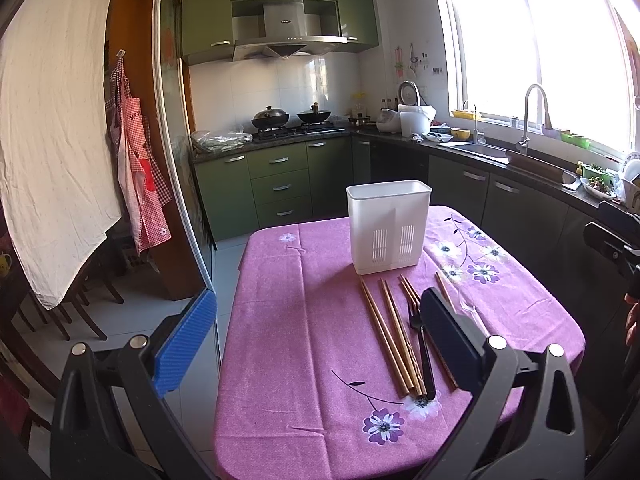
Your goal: Organize utensils
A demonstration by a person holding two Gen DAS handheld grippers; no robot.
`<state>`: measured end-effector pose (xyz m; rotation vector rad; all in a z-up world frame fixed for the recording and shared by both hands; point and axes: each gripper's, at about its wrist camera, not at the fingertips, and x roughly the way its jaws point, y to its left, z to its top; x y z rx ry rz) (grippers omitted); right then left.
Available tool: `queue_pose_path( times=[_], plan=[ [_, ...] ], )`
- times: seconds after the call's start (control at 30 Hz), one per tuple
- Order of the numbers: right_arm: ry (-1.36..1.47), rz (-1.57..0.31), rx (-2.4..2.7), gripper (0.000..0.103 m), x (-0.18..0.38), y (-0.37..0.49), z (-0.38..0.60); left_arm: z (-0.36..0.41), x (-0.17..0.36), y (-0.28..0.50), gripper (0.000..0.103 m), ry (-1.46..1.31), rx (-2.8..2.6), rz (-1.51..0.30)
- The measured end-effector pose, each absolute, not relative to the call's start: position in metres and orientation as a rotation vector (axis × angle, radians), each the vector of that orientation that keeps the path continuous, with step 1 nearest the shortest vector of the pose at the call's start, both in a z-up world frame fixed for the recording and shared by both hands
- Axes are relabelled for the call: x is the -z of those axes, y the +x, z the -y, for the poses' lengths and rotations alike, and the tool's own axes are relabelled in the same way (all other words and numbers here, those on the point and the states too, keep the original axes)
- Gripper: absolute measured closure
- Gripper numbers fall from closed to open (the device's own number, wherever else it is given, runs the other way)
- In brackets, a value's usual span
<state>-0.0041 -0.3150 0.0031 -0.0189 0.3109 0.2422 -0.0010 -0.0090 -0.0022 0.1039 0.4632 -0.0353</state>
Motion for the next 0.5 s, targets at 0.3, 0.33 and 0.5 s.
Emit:
queue_pose_path(
  times=[0.3, 0.33, 0.5],
  plan=[
    [-0.020, -0.315, -0.243, 0.004, -0.0002, -0.0036, 0.3158, 0.0089, 0.0036, -0.0007, 0.006, 0.107, 0.035, -0.465],
    [-0.020, -0.314, -0.243, 0.004, -0.0011, -0.0035, 0.3154, 0.0085, 0.0037, -0.0007, 0.006, 0.107, 0.034, -0.466],
    [-0.021, -0.319, -0.243, 0.004, 0.0017, -0.0022, 0.3159, 0.0087, 0.0058, 0.0009, 0.006, 0.111, 0.034, -0.472]
  ],
)
